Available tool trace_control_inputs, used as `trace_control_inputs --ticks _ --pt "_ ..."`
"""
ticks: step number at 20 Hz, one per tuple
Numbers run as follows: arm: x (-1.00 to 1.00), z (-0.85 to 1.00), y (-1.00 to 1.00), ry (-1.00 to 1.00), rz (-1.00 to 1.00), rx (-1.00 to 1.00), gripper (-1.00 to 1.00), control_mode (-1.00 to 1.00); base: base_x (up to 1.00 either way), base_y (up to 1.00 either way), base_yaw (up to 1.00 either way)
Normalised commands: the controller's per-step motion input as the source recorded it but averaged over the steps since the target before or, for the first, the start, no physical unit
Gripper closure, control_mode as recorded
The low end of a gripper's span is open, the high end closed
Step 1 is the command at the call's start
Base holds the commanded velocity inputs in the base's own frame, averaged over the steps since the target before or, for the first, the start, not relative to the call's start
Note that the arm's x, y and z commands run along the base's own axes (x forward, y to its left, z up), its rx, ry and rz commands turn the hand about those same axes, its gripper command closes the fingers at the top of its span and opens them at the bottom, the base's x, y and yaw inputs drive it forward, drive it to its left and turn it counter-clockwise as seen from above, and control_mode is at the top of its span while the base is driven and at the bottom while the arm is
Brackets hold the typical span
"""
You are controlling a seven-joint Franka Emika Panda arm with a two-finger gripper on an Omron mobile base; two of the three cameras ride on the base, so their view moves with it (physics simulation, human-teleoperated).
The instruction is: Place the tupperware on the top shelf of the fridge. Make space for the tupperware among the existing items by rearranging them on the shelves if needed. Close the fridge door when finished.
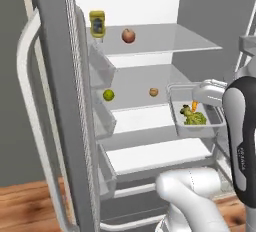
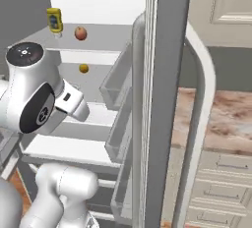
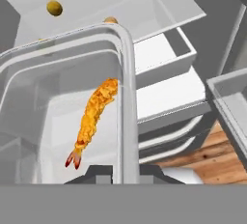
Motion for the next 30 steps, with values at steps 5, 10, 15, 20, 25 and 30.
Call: trace_control_inputs --ticks 5,10,15,20,25,30 --pt "0.00 0.00 0.00 0.00 0.00 0.00 1.00 1.00 0.62 0.61 -0.36" --pt "0.00 0.00 0.00 0.00 0.00 0.00 1.00 1.00 0.65 0.04 -0.21" --pt "0.29 0.07 -0.30 -0.01 -0.08 0.01 1.00 -1.00 0.00 0.00 0.00" --pt "0.00 0.38 -0.15 -0.15 -0.23 0.03 1.00 -1.00 0.00 0.00 0.00" --pt "0.02 0.39 0.00 -0.25 -0.36 0.07 1.00 -1.00 0.00 0.00 0.00" --pt "0.09 0.19 0.00 -0.27 -0.41 0.13 1.00 -1.00 0.00 0.00 0.00"
